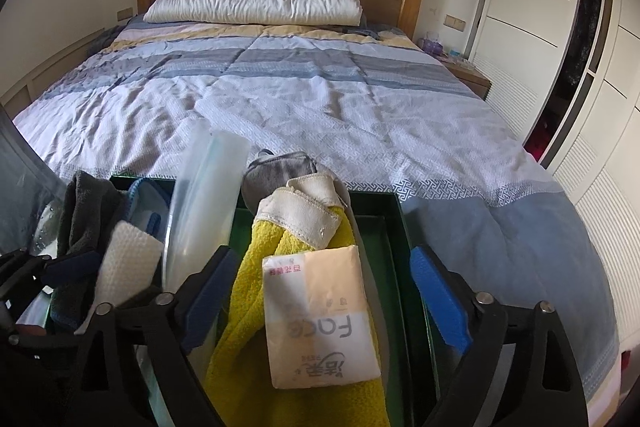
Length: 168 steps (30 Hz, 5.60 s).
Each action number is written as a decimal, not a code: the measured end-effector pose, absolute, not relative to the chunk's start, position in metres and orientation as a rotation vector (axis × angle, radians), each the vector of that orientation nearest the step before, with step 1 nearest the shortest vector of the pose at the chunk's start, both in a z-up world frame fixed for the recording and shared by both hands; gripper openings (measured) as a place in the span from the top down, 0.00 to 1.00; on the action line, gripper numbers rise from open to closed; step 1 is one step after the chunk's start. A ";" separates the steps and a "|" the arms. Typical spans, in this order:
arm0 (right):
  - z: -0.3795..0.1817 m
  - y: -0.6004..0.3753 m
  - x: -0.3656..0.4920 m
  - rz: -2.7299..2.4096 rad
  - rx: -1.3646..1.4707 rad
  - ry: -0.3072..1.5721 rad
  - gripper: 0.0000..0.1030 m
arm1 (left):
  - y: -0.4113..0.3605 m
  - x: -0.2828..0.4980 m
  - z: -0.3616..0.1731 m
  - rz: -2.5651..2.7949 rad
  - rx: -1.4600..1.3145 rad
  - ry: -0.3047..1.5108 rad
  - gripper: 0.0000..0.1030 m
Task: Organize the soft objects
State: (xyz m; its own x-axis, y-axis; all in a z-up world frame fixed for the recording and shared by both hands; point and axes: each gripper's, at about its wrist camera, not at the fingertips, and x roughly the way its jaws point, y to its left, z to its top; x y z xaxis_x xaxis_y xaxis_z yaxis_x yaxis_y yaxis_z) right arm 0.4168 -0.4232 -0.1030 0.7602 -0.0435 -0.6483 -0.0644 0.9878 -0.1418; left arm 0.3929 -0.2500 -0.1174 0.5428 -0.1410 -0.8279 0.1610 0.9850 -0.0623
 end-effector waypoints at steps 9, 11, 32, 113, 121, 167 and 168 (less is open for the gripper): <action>-0.094 -0.424 0.413 0.006 -0.144 0.688 0.00 | -0.253 0.390 -0.109 -0.197 0.009 0.952 0.05; -0.092 -0.424 0.412 0.002 -0.145 0.685 0.00 | -0.253 0.390 -0.108 -0.202 0.005 0.950 0.04; -0.060 -0.433 0.380 -0.048 -0.100 0.605 0.00 | -0.262 0.370 -0.081 -0.209 0.033 0.890 0.02; 0.043 -0.210 -0.085 0.163 -0.229 0.473 0.00 | 0.014 0.014 0.057 0.042 -0.018 0.606 0.01; 0.038 -0.210 -0.080 0.080 -0.204 0.513 0.00 | 0.005 0.013 0.046 0.015 -0.024 0.655 0.02; -0.003 -0.207 -0.055 0.047 -0.148 0.679 0.00 | 0.002 0.010 -0.004 -0.043 0.092 0.805 0.02; -0.003 -0.206 -0.056 0.045 -0.149 0.678 0.00 | 0.002 0.010 -0.004 -0.047 0.092 0.804 0.02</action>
